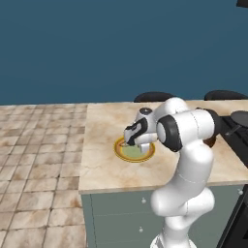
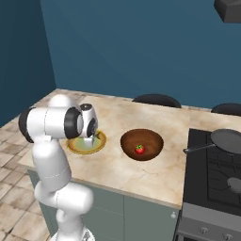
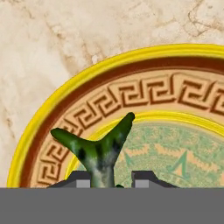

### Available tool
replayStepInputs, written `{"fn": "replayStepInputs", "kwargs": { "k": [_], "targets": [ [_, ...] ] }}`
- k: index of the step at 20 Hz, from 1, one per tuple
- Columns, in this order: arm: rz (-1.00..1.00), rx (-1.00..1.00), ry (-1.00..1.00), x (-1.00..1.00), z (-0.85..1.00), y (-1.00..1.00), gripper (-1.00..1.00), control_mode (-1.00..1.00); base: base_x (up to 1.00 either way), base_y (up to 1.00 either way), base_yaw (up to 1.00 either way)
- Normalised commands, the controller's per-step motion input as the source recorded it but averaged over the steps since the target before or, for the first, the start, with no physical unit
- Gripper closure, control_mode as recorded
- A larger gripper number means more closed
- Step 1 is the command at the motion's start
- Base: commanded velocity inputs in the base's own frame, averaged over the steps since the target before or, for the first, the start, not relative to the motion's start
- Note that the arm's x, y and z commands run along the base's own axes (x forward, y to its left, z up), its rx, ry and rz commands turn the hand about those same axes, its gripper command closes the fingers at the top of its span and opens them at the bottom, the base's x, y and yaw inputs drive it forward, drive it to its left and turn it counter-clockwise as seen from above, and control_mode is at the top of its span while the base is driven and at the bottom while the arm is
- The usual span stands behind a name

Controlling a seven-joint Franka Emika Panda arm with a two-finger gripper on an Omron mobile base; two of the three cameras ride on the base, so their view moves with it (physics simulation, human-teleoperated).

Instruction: Place the fish on the plate and place the tomato on the same plate.

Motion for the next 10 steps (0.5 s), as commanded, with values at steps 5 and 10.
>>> {"fn": "replayStepInputs", "kwargs": {
  "k": [5,10],
  "targets": [
    [0.01,-0.01,0.05,0.37,-0.15,0.00,1.00,-1.00,0.00,0.00,0.00],
    [0.01,-0.02,0.05,0.39,-0.18,0.03,1.00,-1.00,0.00,0.00,0.00]
  ]
}}
